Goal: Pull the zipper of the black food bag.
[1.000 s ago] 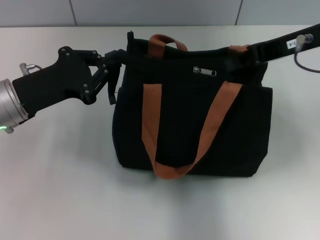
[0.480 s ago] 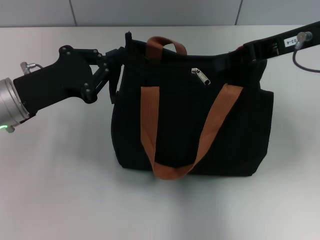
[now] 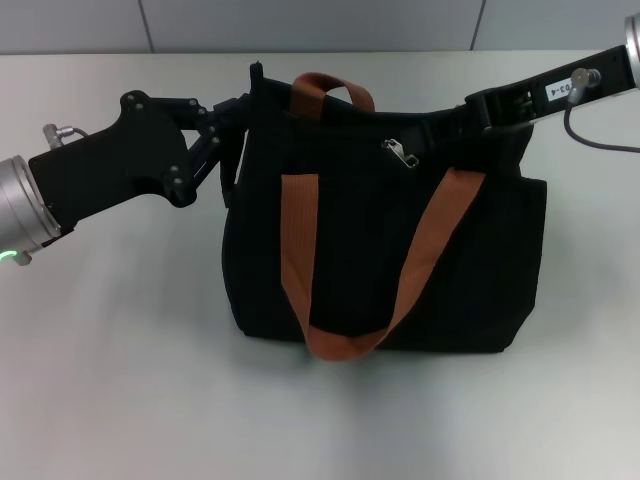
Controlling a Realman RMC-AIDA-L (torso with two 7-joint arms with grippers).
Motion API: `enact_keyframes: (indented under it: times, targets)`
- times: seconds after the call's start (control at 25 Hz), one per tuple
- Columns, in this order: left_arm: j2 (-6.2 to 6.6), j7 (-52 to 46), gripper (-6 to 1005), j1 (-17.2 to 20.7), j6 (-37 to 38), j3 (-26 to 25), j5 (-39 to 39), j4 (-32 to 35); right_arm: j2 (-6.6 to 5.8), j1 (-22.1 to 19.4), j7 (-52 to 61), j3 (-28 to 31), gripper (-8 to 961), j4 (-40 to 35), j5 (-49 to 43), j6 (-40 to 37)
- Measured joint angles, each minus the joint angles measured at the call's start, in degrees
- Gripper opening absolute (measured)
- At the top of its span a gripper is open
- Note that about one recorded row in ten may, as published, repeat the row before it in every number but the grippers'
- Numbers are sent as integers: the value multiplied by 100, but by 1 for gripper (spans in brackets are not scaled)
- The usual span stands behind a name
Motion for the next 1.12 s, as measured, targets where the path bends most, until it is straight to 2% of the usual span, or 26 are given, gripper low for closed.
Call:
enact_keyframes:
  times: [0.32,1.12]
  targets:
    - [-9,0,23,-2,26,0,3,-3,-1,72,0,-5,314,179,2,20]
    - [-9,0,23,28,34,-1,7,-12,-48,48,134,-1,312,-127,166,-318]
